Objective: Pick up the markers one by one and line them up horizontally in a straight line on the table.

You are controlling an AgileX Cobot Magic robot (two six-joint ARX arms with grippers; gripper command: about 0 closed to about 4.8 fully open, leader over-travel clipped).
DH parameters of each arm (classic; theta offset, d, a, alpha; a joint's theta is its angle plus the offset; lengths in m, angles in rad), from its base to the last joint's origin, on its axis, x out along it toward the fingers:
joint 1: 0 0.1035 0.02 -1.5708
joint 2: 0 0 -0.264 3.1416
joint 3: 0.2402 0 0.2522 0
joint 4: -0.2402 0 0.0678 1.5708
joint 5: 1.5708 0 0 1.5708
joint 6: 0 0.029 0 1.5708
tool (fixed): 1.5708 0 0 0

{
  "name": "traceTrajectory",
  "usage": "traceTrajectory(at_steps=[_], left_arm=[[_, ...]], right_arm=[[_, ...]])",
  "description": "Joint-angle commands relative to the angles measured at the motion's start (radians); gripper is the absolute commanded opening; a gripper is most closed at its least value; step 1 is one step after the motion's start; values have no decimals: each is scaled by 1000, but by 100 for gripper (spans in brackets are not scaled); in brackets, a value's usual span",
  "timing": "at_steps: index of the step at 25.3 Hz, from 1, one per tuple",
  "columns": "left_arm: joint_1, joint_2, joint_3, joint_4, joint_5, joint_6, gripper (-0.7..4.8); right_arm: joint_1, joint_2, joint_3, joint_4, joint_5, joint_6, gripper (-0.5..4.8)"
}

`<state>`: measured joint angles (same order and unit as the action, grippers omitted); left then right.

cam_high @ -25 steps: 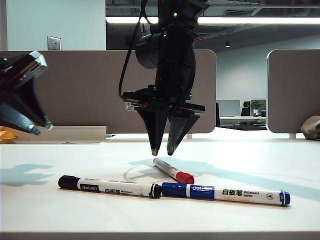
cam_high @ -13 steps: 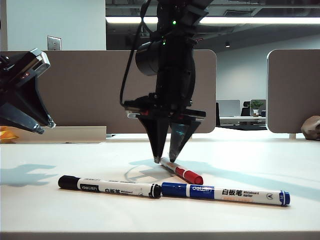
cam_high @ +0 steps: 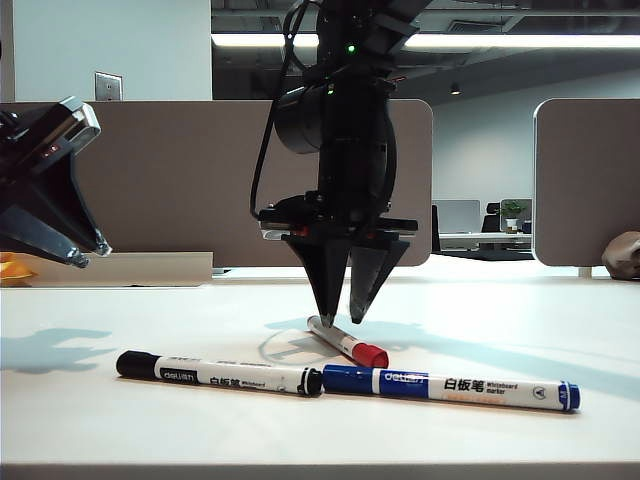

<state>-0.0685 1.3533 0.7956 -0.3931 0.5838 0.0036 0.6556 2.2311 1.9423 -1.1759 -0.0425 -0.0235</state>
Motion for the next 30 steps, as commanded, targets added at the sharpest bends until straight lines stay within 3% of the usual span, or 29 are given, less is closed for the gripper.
traceTrajectory(at_steps=[1, 7, 14, 19, 30], left_arm=[[0, -4, 3, 7, 8, 4, 121], [0, -4, 3, 6, 7, 5, 121], [0, -4, 3, 6, 7, 5, 121], [2, -5, 3, 7, 1, 24, 121], [31, -90, 51, -17, -4, 26, 121]], right_arm=[[1, 4, 4, -1, -13, -3, 179], [4, 23, 4, 1, -42, -2, 174], [4, 33, 4, 5, -42, -3, 82], [7, 34, 4, 20, -53, -4, 49], [39, 34, 5, 89, -144, -38, 49]])
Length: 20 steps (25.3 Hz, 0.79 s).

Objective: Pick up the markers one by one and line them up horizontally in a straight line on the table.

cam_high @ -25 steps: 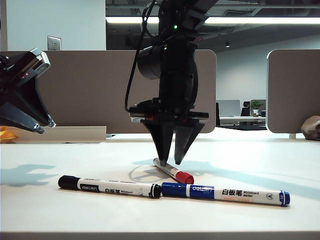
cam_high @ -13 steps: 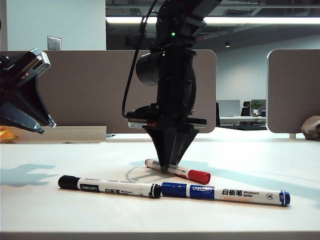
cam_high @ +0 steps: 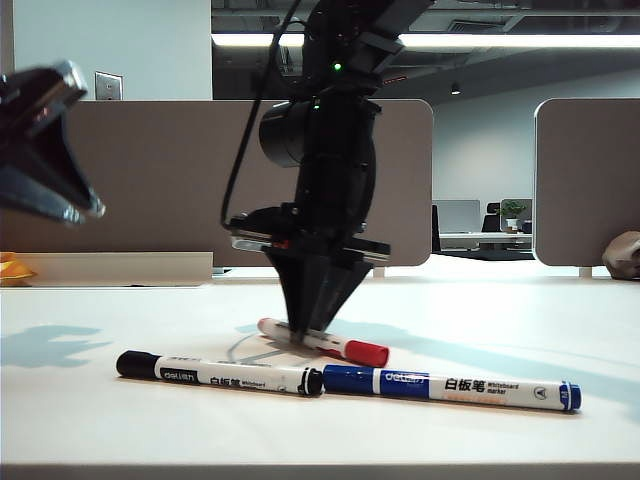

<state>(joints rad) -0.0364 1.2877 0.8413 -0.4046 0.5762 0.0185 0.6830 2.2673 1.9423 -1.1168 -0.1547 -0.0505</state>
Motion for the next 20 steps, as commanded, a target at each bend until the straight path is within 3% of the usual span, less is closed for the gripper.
traceTrajectory(at_steps=[1, 15, 20], left_arm=[[-1, -43, 5, -8, 0, 11, 121], [-1, -89, 5, -50, -37, 34, 121], [-1, -101, 5, -70, -111, 34, 121]], right_arm=[[16, -3, 6, 44, -48, -15, 50], [88, 3, 156, 83, -118, -70, 49], [137, 40, 155, 90, -118, -81, 50]])
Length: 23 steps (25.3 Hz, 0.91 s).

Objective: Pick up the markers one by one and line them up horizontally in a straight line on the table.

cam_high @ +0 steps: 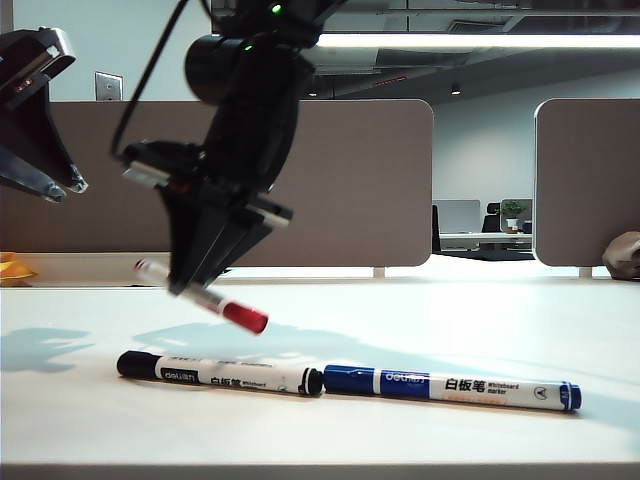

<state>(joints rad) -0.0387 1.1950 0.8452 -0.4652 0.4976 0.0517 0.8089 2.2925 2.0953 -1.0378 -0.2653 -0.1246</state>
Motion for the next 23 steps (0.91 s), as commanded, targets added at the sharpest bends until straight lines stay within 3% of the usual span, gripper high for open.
traceTrajectory(at_steps=[1, 9, 13, 23], left_arm=[[2, -10, 1, -22, -33, 1, 121], [2, -36, 0, -45, -34, 4, 121], [1, -36, 1, -47, -51, 23, 121], [1, -37, 1, -54, -53, 27, 121]], right_arm=[[13, 25, 2, 24, -11, -6, 50], [5, 71, 2, 36, -3, -11, 54], [5, 72, 2, 52, -7, -10, 117], [7, 69, 4, 51, -26, -10, 153]])
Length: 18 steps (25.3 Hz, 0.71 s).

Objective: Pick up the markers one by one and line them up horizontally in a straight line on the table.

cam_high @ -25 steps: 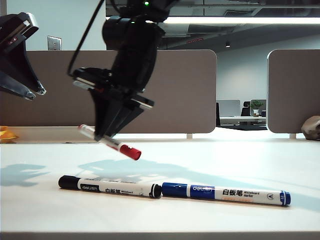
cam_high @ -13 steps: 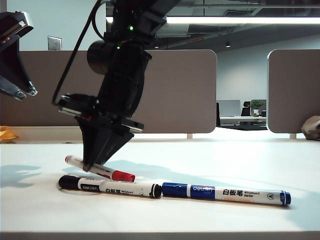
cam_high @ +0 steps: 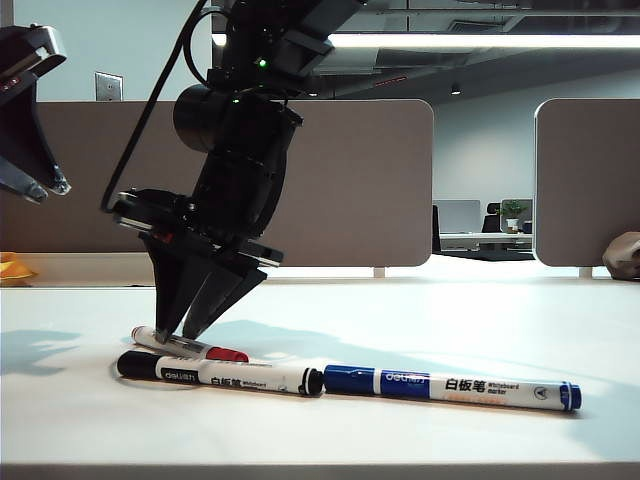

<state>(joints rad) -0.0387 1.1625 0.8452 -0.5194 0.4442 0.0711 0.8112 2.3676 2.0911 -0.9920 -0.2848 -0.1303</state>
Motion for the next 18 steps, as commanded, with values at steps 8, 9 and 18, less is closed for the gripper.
traceTrajectory(at_steps=[8, 9, 18], left_arm=[[0, -6, 1, -11, -21, 37, 121], [0, -6, 1, -11, -21, 39, 120], [-83, -6, 2, -61, -116, 188, 117]], right_arm=[[-12, -38, 142, -35, 38, -1, 181], [-14, -38, 168, -48, 46, -1, 181], [-19, -116, 330, -260, 182, 10, 94]])
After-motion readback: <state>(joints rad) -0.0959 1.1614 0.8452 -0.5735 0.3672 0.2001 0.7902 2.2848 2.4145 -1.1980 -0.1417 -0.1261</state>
